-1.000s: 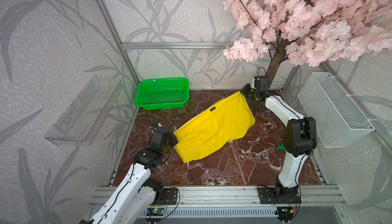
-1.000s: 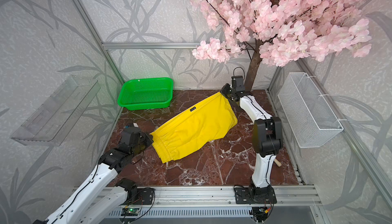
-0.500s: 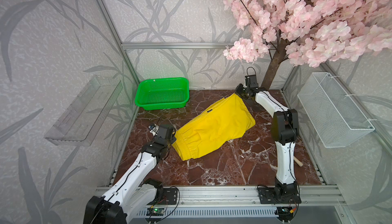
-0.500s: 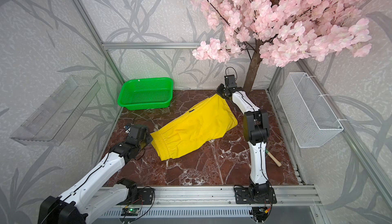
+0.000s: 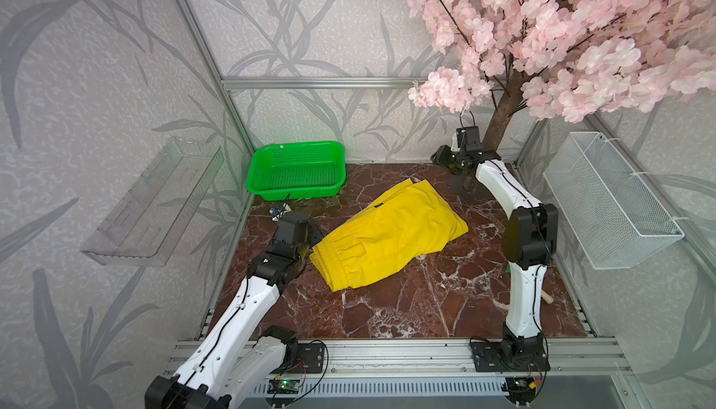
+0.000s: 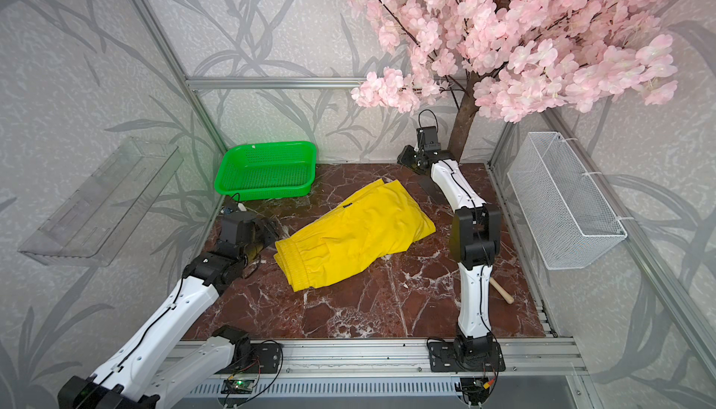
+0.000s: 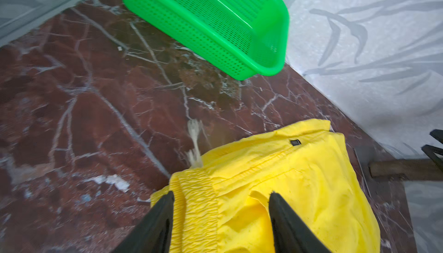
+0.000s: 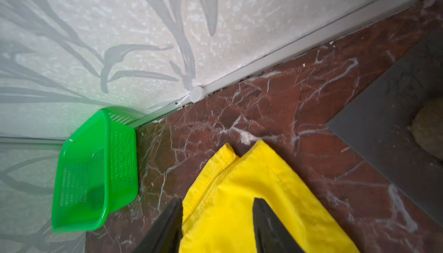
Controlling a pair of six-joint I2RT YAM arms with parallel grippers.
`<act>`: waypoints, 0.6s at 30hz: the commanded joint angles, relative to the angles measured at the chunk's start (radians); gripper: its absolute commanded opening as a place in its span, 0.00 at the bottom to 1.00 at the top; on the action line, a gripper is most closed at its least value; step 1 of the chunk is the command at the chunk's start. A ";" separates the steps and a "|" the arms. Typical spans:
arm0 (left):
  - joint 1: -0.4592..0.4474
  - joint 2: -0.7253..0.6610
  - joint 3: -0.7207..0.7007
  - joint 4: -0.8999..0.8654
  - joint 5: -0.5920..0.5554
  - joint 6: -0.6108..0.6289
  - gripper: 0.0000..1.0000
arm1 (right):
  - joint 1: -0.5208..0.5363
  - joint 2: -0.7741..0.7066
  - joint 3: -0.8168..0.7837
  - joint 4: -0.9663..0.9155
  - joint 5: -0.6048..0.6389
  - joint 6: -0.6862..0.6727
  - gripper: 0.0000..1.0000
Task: Roll up the shorts
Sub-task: Adjust the shorts at the center of the board.
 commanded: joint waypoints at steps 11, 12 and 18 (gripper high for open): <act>-0.006 0.415 0.096 0.093 0.146 0.176 0.60 | 0.073 -0.367 -0.736 0.245 -0.071 0.113 0.48; -0.006 0.429 0.089 0.080 0.108 0.153 0.60 | 0.078 -0.367 -0.769 0.251 -0.072 0.135 0.47; 0.000 0.441 -0.030 0.041 -0.003 0.041 0.58 | 0.078 -0.324 -0.849 0.262 -0.059 0.176 0.46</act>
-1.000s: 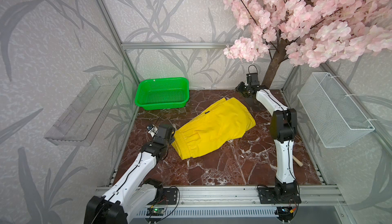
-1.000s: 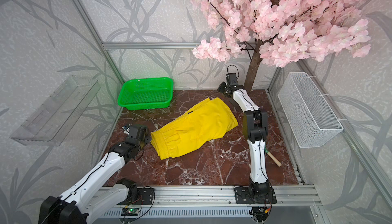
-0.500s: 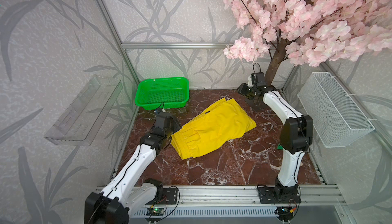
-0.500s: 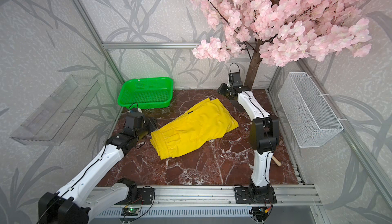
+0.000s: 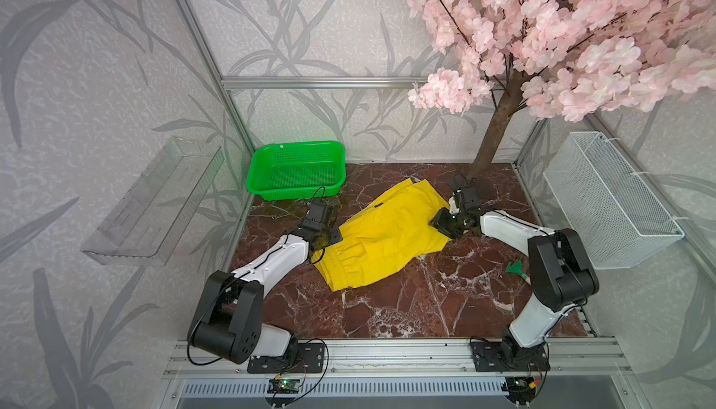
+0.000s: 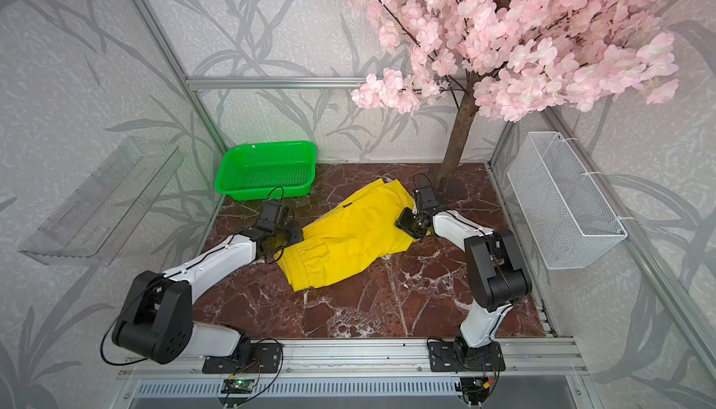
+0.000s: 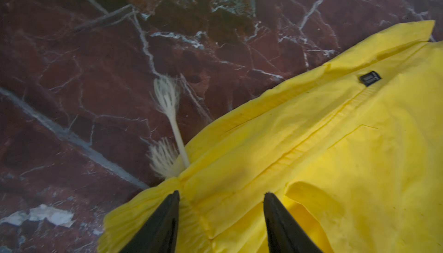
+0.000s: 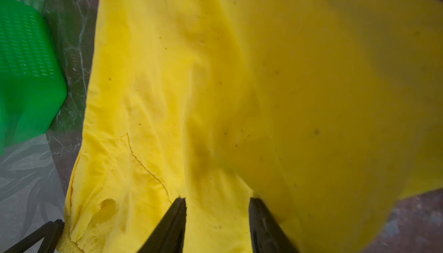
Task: Roll up the shorts
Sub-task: Adjust the shorts at the center of the board.
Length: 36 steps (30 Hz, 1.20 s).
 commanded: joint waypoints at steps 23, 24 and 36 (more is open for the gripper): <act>-0.238 -0.036 -0.277 -0.007 0.158 -0.158 0.42 | -0.049 0.670 0.918 -0.300 0.102 -0.114 0.42; -0.254 -0.031 -0.269 -0.005 0.171 -0.155 0.42 | -0.049 0.688 0.956 -0.308 0.102 -0.122 0.42; -0.441 0.113 -0.079 0.001 0.260 -0.101 0.35 | -0.047 0.532 1.125 -0.516 0.150 -0.275 0.50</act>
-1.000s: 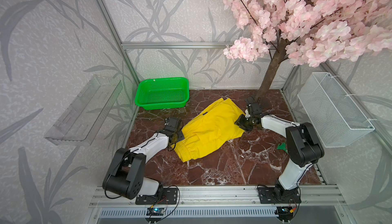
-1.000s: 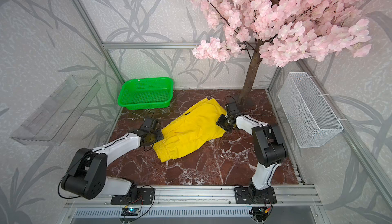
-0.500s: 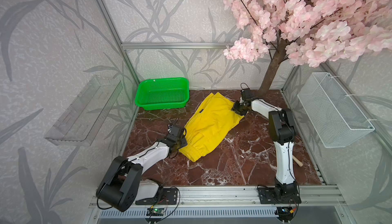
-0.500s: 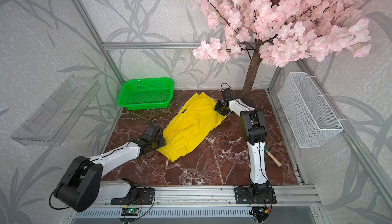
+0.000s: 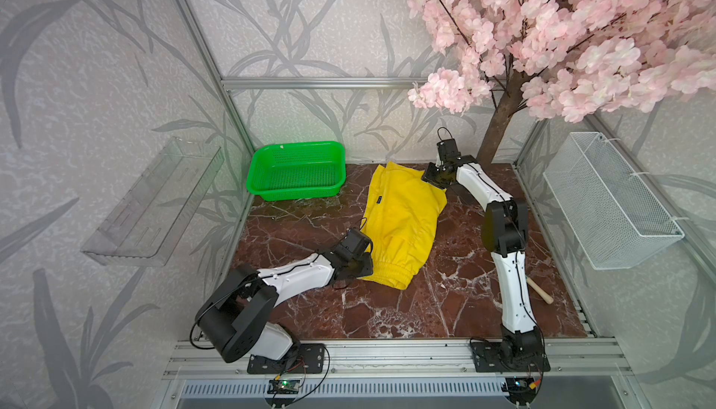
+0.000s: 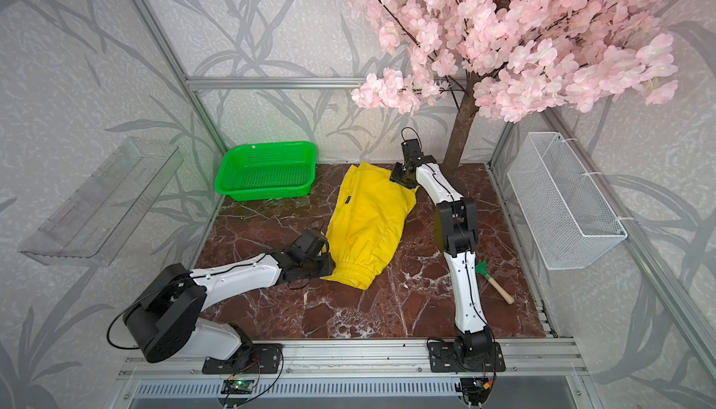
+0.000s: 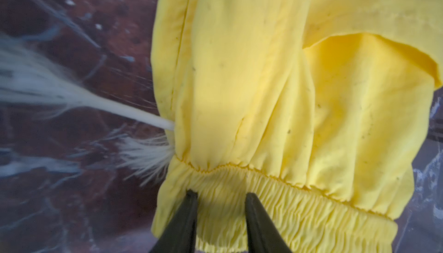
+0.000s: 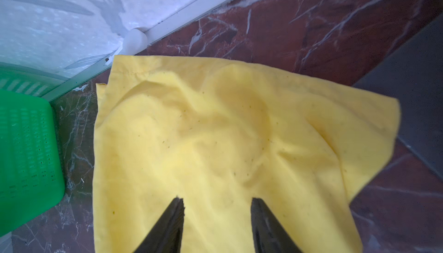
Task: Roll up the shorts
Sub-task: Adjust the shorts at the center of the board, then roll the shorts at the center of the board.
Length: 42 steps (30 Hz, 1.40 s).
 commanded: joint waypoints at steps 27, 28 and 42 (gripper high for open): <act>0.094 -0.157 -0.175 0.232 0.262 0.060 0.86 | 0.260 -1.170 -1.605 0.554 -0.231 0.263 0.63; 0.094 -0.146 -0.187 0.249 0.278 0.056 0.86 | 0.267 -1.160 -1.623 0.585 -0.248 0.282 0.63; 0.084 -0.063 -0.256 0.359 0.326 0.014 0.75 | 0.369 -0.954 -1.742 0.915 -0.329 0.472 0.62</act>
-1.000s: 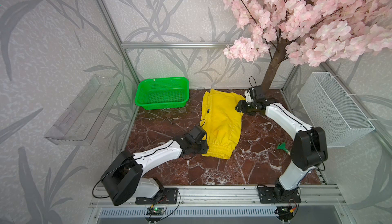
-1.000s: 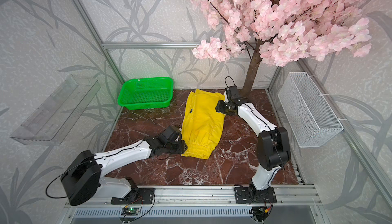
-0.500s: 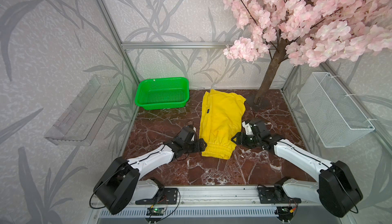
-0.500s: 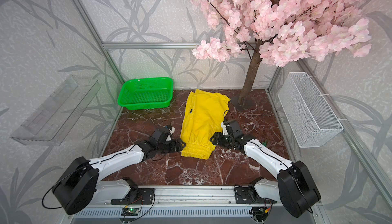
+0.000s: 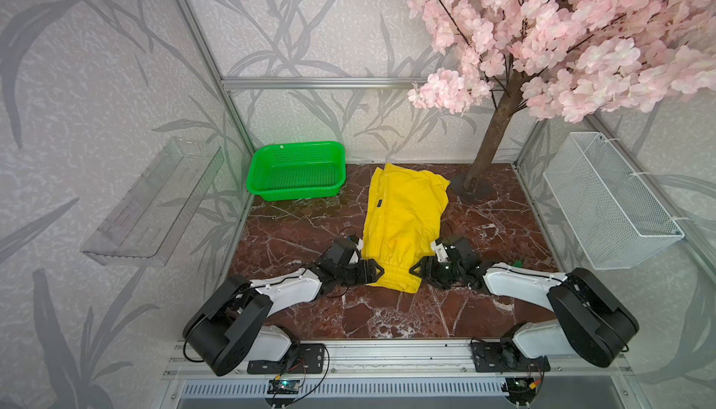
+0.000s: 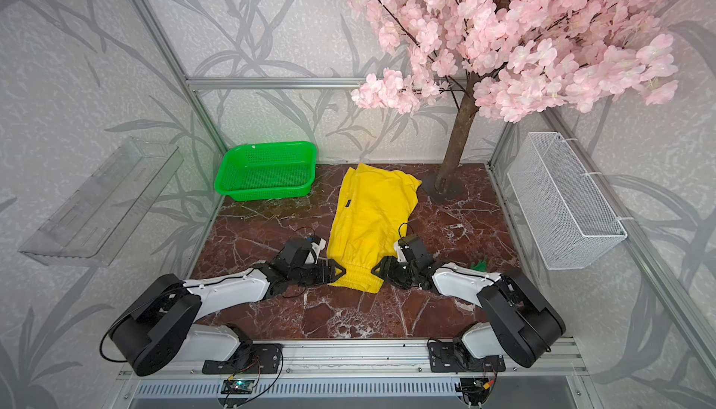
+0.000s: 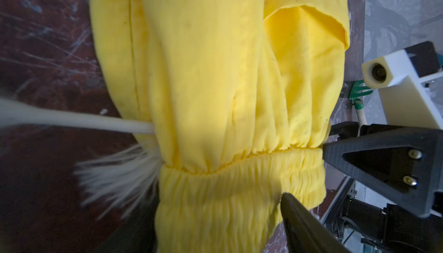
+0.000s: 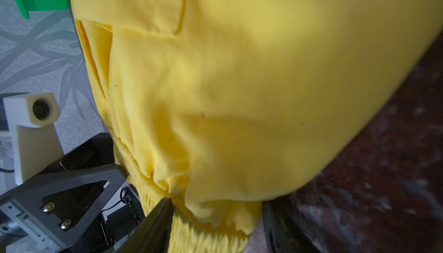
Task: Roll up the shorts
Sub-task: Roll the shorts at the center of the board.
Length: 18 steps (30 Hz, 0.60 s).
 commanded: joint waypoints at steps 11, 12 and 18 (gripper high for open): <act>-0.001 0.041 0.064 -0.094 0.010 0.053 0.29 | 0.006 -0.033 -0.055 0.142 -0.006 0.089 0.20; 0.003 0.034 0.075 -0.115 0.009 0.063 0.25 | 0.001 -0.049 -0.055 0.123 -0.005 0.078 0.20; 0.065 0.013 0.186 -0.289 0.027 0.127 0.01 | 0.014 -0.241 0.022 -0.270 0.110 -0.190 0.55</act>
